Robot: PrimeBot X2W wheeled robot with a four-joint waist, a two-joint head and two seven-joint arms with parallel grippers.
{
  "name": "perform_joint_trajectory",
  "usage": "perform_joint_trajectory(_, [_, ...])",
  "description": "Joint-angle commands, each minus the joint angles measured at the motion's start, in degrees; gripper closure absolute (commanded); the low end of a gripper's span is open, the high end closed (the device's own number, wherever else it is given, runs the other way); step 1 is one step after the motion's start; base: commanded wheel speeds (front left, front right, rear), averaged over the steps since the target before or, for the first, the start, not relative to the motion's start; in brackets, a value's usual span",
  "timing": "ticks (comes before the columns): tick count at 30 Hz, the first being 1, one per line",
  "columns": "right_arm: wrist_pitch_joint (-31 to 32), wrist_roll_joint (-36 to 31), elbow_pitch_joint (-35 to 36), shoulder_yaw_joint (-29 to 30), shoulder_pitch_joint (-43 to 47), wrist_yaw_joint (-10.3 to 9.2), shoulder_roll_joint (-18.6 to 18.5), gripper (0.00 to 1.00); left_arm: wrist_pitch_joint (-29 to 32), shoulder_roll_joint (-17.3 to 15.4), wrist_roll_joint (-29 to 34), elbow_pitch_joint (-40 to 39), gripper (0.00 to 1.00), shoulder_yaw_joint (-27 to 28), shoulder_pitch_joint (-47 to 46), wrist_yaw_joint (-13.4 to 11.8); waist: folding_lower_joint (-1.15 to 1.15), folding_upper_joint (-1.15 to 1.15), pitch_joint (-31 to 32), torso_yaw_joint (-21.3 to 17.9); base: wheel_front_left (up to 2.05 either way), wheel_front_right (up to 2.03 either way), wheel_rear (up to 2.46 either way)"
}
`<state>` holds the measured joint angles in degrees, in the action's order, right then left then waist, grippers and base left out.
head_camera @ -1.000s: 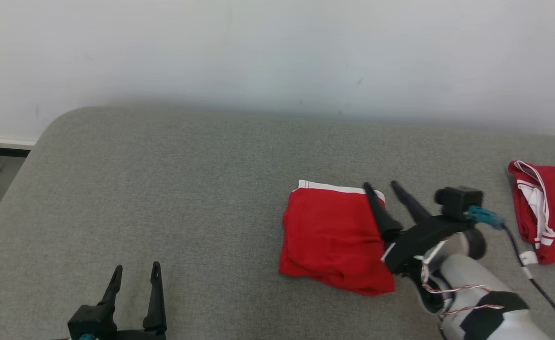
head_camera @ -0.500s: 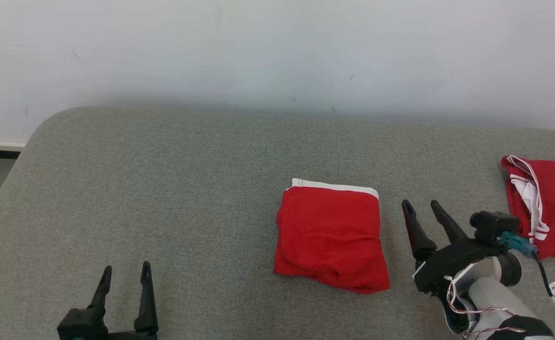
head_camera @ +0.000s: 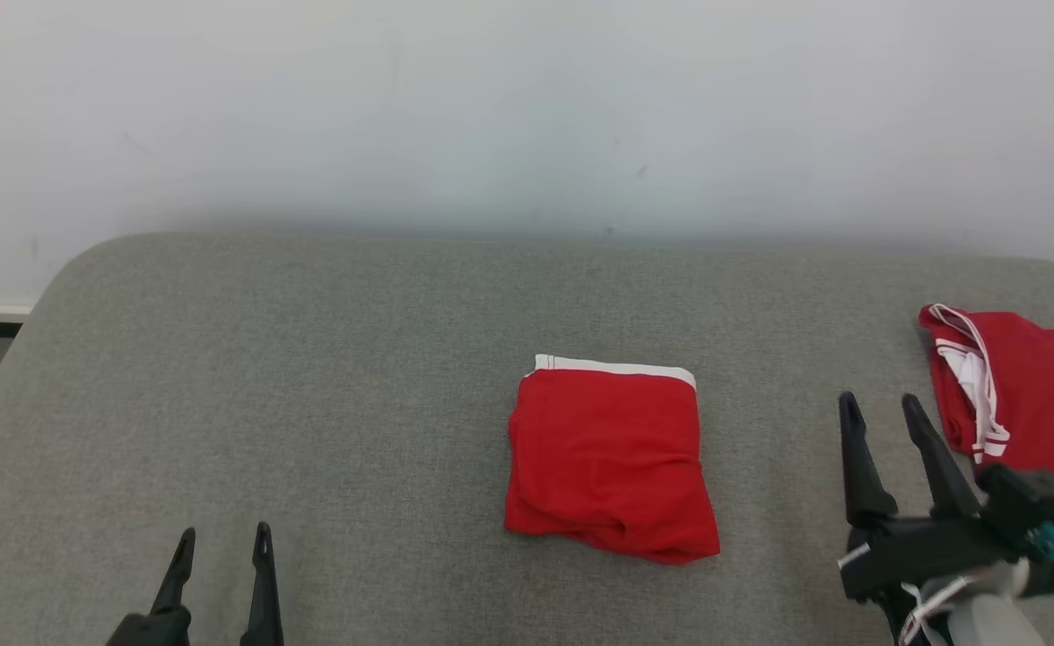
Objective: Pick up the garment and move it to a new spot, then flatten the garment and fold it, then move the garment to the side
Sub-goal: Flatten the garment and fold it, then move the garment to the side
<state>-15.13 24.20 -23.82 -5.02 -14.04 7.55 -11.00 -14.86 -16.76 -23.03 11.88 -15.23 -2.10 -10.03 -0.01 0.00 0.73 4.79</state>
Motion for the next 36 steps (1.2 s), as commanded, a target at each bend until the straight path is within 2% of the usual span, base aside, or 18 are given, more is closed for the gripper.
perform_joint_trajectory(1, [0.0, -2.2, 3.5, 2.4, 3.7, -0.13, 0.9, 0.00, -0.3, -0.4, 0.8, -0.2, 0.00, 0.0, 1.7, 0.1, 0.01, 0.00, 0.6, -0.9, 0.00, 0.00, 0.00])
perform_joint_trajectory(5, [0.0, -5.0, 10.0, 5.8, 9.2, -0.13, 2.5, 0.00, -0.3, -0.7, 1.1, -0.9, 0.00, 0.5, 2.9, 0.1, 0.01, 0.00, 1.2, -2.1, 0.00, 0.00, 0.00])
perform_joint_trajectory(15, [0.0, -7.2, 18.0, 7.9, 17.6, -0.13, 5.6, 0.00, -0.3, -1.4, 2.2, -3.4, 0.00, 1.3, 5.2, 0.8, 0.01, 0.00, 2.2, -3.7, 0.00, 0.00, 0.00])
perform_joint_trajectory(23, [0.0, -7.8, 17.7, 5.2, 20.8, -0.13, 6.7, 0.00, -0.3, -2.6, 3.0, -5.3, 0.00, 1.8, 6.4, 2.2, 0.01, 0.00, 2.4, -4.3, 0.00, 0.00, 0.00])
perform_joint_trajectory(36, [0.0, -9.1, 16.2, 4.1, 20.6, -0.13, 7.6, 0.00, -0.3, -2.0, 3.9, -6.5, 0.00, 3.9, 8.1, 2.4, 0.01, 0.00, 2.3, -3.8, 0.00, 0.00, 0.00])
